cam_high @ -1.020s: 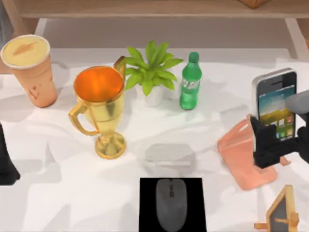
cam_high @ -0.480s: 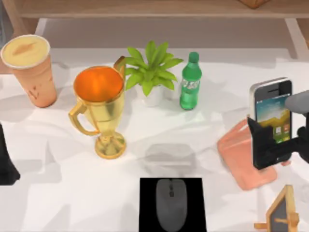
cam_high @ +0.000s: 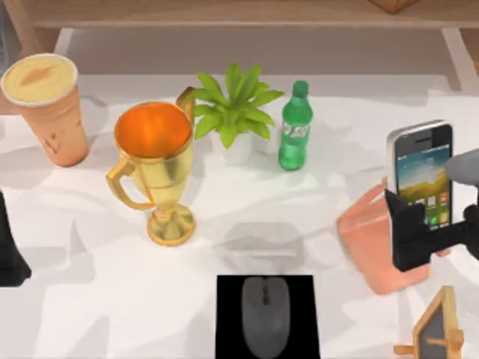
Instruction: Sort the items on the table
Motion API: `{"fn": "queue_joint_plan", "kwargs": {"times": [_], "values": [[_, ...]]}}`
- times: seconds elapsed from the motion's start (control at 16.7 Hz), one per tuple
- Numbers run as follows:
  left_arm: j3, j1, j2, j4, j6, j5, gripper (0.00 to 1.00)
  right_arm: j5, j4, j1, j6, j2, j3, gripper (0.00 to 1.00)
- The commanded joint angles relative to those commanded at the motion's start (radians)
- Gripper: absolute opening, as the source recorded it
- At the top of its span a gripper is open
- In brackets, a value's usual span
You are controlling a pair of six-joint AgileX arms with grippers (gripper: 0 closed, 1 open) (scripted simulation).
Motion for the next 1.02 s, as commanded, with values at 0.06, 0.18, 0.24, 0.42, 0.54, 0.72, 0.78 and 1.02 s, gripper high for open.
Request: {"fn": "queue_joint_plan", "kwargs": {"times": [0.06, 0.18, 0.24, 0.42, 0.54, 0.72, 0.78, 1.02], "values": [[0.000, 0.000, 0.000, 0.000, 0.000, 0.000, 1.00, 0.015, -0.019, 0.018, 0.008, -0.024, -0.007, 1.00], [0.000, 0.000, 0.000, 0.000, 0.000, 0.000, 1.00, 0.044, -0.056, 0.053, 0.019, -0.072, -0.019, 1.00], [0.000, 0.000, 0.000, 0.000, 0.000, 0.000, 1.00, 0.056, -0.070, 0.067, 0.023, -0.090, -0.024, 1.00], [0.000, 0.000, 0.000, 0.000, 0.000, 0.000, 1.00, 0.064, -0.079, 0.075, 0.027, -0.104, -0.027, 1.00], [0.000, 0.000, 0.000, 0.000, 0.000, 0.000, 1.00, 0.062, -0.077, 0.071, 0.025, -0.099, -0.023, 1.00], [0.000, 0.000, 0.000, 0.000, 0.000, 0.000, 1.00, 0.049, -0.076, 0.042, 0.020, -0.131, -0.039, 1.00], [0.000, 0.000, 0.000, 0.000, 0.000, 0.000, 1.00, 0.038, -0.075, 0.017, 0.015, -0.159, -0.053, 1.00], [0.000, 0.000, 0.000, 0.000, 0.000, 0.000, 1.00, -0.032, -0.069, -0.144, -0.017, -0.349, -0.142, 1.00]]}}
